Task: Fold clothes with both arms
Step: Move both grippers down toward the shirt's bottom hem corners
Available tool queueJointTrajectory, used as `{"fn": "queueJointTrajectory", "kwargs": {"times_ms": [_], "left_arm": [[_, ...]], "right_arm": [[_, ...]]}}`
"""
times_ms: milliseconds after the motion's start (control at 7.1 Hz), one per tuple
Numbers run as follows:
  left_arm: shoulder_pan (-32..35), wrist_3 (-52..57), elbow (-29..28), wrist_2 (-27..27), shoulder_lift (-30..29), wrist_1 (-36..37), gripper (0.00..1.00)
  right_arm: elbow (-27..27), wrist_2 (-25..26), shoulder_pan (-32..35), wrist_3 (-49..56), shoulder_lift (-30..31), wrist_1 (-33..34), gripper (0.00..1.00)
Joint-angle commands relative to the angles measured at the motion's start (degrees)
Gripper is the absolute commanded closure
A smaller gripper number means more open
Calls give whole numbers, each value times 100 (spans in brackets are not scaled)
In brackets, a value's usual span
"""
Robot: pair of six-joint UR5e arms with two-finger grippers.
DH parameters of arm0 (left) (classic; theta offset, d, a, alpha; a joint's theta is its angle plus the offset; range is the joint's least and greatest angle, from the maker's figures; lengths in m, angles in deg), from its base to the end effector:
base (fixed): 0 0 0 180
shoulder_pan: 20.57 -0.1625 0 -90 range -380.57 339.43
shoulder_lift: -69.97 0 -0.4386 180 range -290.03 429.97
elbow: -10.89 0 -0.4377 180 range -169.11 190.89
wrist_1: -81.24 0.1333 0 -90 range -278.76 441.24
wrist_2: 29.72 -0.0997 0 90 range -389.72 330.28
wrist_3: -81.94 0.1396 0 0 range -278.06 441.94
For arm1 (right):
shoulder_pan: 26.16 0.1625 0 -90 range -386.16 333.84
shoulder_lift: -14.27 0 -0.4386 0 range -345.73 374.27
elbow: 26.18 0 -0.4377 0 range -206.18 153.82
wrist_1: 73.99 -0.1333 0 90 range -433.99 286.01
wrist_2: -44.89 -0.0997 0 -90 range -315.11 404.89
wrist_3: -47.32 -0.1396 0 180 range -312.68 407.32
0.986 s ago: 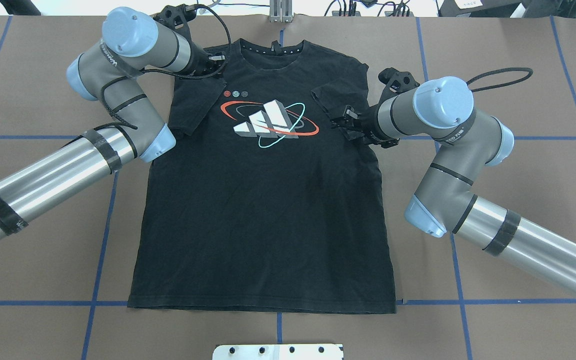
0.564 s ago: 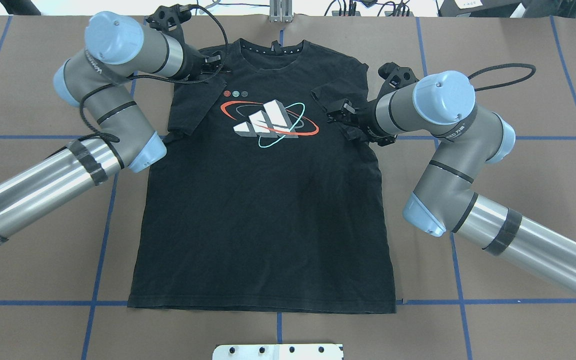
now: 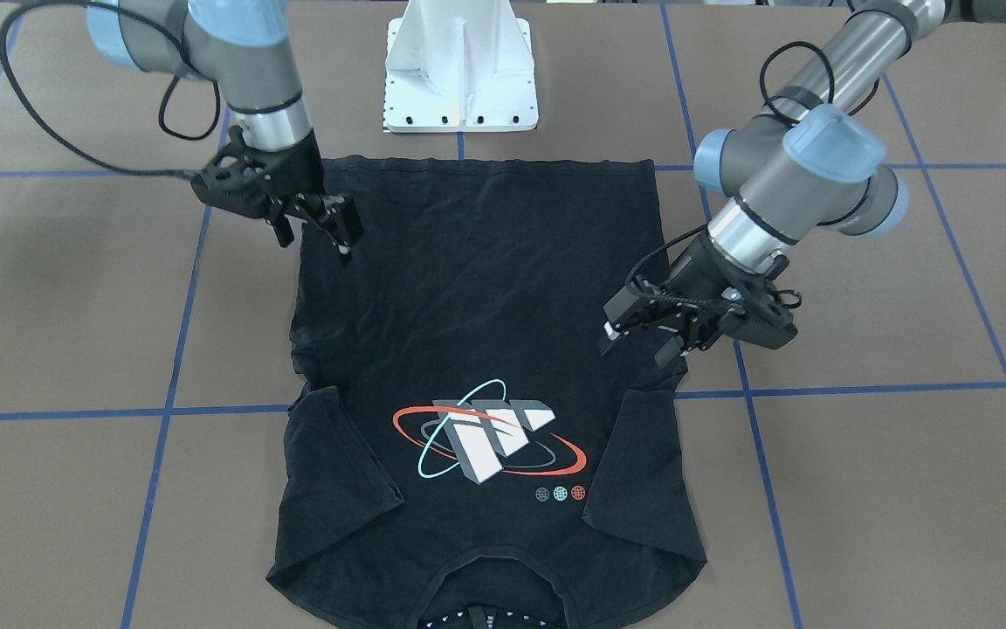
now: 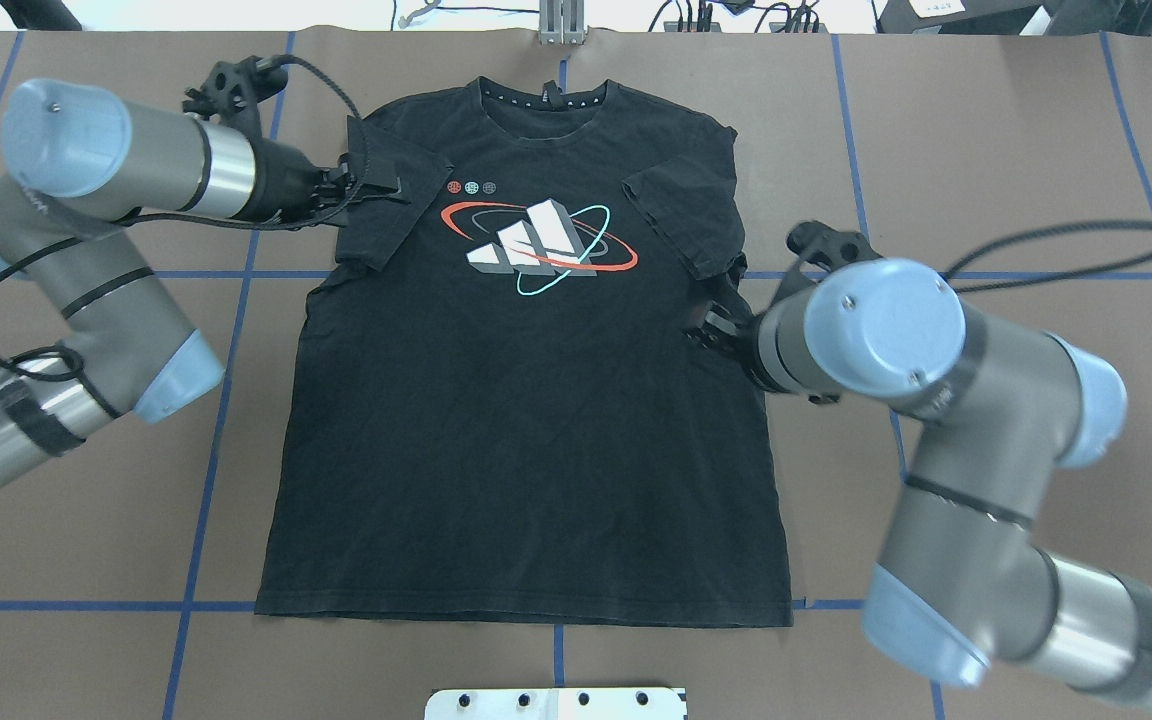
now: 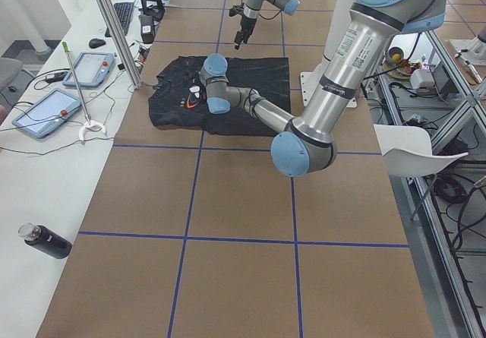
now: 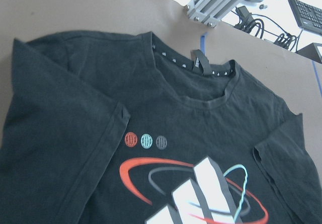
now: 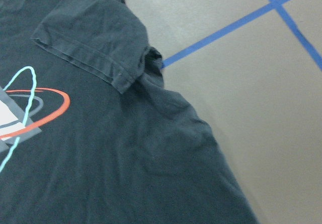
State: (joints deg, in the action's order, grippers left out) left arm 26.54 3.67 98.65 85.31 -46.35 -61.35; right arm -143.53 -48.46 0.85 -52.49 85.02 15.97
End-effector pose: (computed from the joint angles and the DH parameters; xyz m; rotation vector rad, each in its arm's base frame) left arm 0.4493 -0.5928 0.3092 0.3240 1.3249 -0.2269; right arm -0.4912 -0.3908 0.2818 0.0681 -0.8253 0.5824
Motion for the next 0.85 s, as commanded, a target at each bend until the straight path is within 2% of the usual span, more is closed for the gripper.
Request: {"fn": "queueJointTrajectory", "kwargs": {"times_ms": [0, 141, 282, 423, 705], "left_arm": [[1, -74, 495, 19, 408, -5, 0], [1, -74, 478, -7, 417, -5, 1], [1, -74, 452, -8, 426, -5, 0], [-8, -74, 426, -8, 426, -5, 1], [-8, -74, 425, -8, 418, -5, 0]], "right_arm": [[-665, 281, -1061, -661, 1191, 101, 8], [-701, 561, -1562, -1568, 1308, -256, 11], [-684, 1277, -2202, -2403, 1327, -242, 15], [-683, 1493, -2530, -2481, 1310, -216, 16], [-596, 1574, -2753, -2508, 1336, -146, 19]]}}
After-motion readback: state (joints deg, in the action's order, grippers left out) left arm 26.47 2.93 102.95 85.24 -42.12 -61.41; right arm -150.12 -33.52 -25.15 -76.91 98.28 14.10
